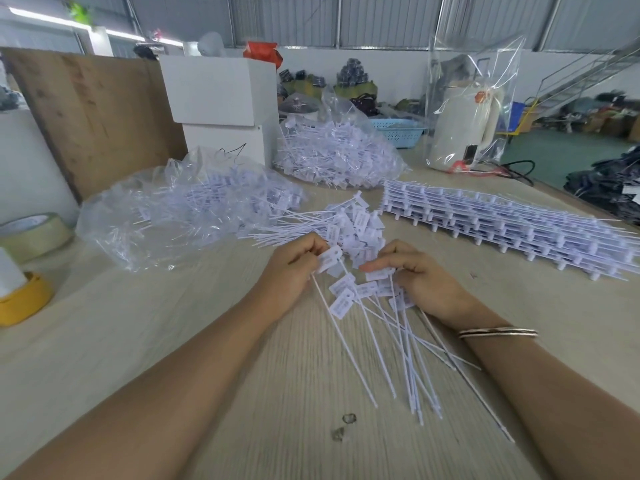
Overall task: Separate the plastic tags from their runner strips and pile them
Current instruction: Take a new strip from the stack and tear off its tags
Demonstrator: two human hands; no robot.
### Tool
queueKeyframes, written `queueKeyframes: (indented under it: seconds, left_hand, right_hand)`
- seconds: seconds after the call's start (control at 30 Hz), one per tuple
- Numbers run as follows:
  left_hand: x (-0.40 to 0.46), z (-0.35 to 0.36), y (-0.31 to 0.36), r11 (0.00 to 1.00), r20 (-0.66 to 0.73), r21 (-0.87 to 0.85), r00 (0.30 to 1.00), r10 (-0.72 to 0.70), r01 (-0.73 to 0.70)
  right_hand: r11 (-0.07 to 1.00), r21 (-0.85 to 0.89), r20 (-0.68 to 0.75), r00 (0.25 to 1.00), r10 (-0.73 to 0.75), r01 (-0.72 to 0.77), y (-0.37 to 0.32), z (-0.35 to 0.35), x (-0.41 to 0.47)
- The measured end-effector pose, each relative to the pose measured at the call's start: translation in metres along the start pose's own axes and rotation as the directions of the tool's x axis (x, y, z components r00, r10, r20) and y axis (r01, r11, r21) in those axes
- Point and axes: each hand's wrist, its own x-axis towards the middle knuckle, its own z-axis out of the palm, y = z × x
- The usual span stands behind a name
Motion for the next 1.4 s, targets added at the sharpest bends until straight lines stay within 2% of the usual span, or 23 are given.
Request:
queueKeyframes:
  seconds: [0.1,0.17,0.23,0.3,0.5,0.63,0.7,0.77,0.87,1.0,1.17,1.27,1.4]
  left_hand:
    - [0.000,0.001,0.002,0.995,0.069,-0.092,0.997,-0.034,0.040]
    - [-0.001,0.003,0.002,0.996,0.131,-0.079,0.991,-0.024,0.035]
    - [-0.001,0.003,0.002,0.998,0.171,-0.045,0.985,-0.033,0.041]
    - [-0.003,0.004,0.002,0.998,0.192,-0.029,0.980,-0.050,0.057]
    - [-0.004,0.006,0.003,0.999,0.203,-0.037,0.979,-0.021,0.029]
    - [-0.003,0.005,0.004,0.997,0.161,-0.057,0.986,-0.043,0.053]
    - [-0.003,0.004,0.005,0.986,0.139,-0.134,0.987,-0.079,0.097]
    - [-0.001,0.001,0.006,0.953,0.123,-0.256,0.983,-0.134,0.162]
    - [-0.001,0.001,0.008,0.916,0.205,-0.334,0.965,-0.162,0.224]
    - [-0.003,0.007,0.007,0.917,0.298,-0.315,0.943,-0.148,0.244]
    - [-0.003,0.008,0.005,0.978,0.290,-0.155,0.952,-0.094,0.143]
    - [-0.005,0.010,0.008,0.991,0.283,-0.105,0.958,-0.051,0.084]
    - [-0.002,0.006,0.012,0.990,0.134,-0.126,0.990,-0.043,0.060]
  right_hand:
    - [0.997,-0.074,-0.050,0.998,-0.043,0.039,0.001,0.002,0.000]
    - [0.969,-0.202,-0.054,0.986,-0.158,0.144,-0.002,0.006,-0.001]
    - [0.932,-0.197,0.004,0.951,-0.310,0.305,-0.005,0.009,-0.003]
    - [0.897,-0.224,0.045,0.923,-0.381,0.381,-0.006,0.012,-0.003]
    - [0.876,-0.358,-0.057,0.929,-0.366,0.324,0.000,0.014,-0.002]
    - [0.879,-0.301,-0.148,0.892,-0.426,0.370,-0.005,0.012,-0.002]
    - [0.896,-0.247,-0.172,0.894,-0.415,0.369,-0.005,0.008,-0.002]
    - [0.886,-0.287,-0.139,0.900,-0.414,0.364,-0.004,0.006,-0.003]
    - [0.816,-0.434,-0.046,0.895,-0.443,0.381,-0.005,0.009,-0.003]
    - [0.755,-0.546,-0.109,0.864,-0.492,0.362,-0.009,0.009,-0.005]
    - [0.839,-0.446,-0.128,0.906,-0.404,0.311,-0.005,0.010,-0.005]
    - [0.886,-0.373,-0.207,0.906,-0.369,0.276,-0.003,0.010,-0.003]
    - [0.932,-0.278,-0.268,0.912,-0.309,0.234,0.000,0.006,-0.001]
